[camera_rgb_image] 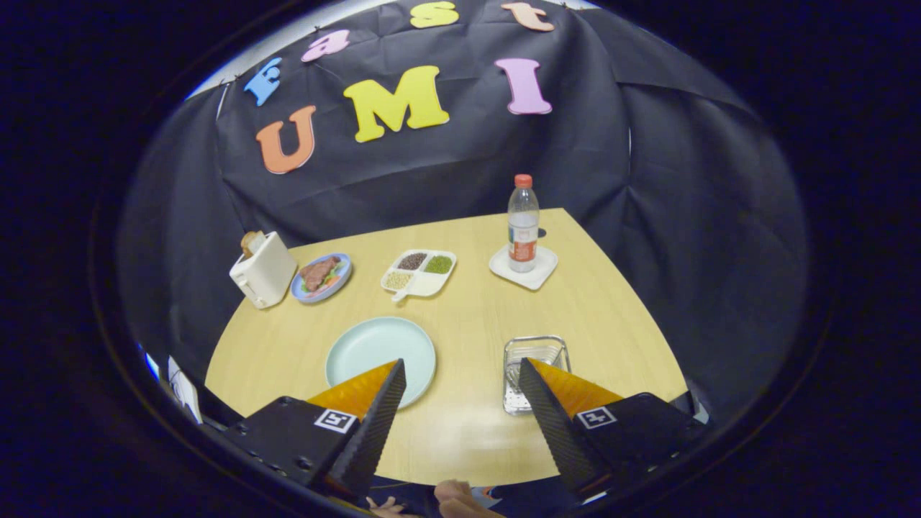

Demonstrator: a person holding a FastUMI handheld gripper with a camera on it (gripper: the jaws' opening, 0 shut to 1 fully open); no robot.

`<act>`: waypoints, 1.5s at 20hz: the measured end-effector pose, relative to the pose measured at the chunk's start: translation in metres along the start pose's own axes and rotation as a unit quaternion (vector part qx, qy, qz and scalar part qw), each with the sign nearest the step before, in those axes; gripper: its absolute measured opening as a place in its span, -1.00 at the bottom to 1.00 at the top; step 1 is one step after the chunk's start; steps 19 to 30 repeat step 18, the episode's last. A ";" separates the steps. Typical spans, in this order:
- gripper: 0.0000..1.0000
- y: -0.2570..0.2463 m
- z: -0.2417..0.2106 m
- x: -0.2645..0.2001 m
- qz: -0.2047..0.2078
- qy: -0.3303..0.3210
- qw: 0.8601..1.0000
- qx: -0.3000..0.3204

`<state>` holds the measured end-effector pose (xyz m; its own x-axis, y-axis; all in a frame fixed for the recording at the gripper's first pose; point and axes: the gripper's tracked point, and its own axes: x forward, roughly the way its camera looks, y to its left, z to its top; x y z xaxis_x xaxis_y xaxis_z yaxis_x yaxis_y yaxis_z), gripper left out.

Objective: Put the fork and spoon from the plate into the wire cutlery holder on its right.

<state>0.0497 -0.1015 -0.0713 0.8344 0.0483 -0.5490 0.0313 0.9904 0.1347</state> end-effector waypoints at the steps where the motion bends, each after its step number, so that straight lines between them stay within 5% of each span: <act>1: 0.91 0.004 0.006 -0.004 -0.003 -0.022 1.000 -0.006; 9: 0.94 0.070 0.023 -0.052 0.024 -0.143 0.988 -0.051; 17: 0.93 0.101 0.036 -0.119 0.007 -0.300 0.951 -0.069; 30: 0.92 0.103 0.034 -0.125 0.004 -0.310 0.948 -0.072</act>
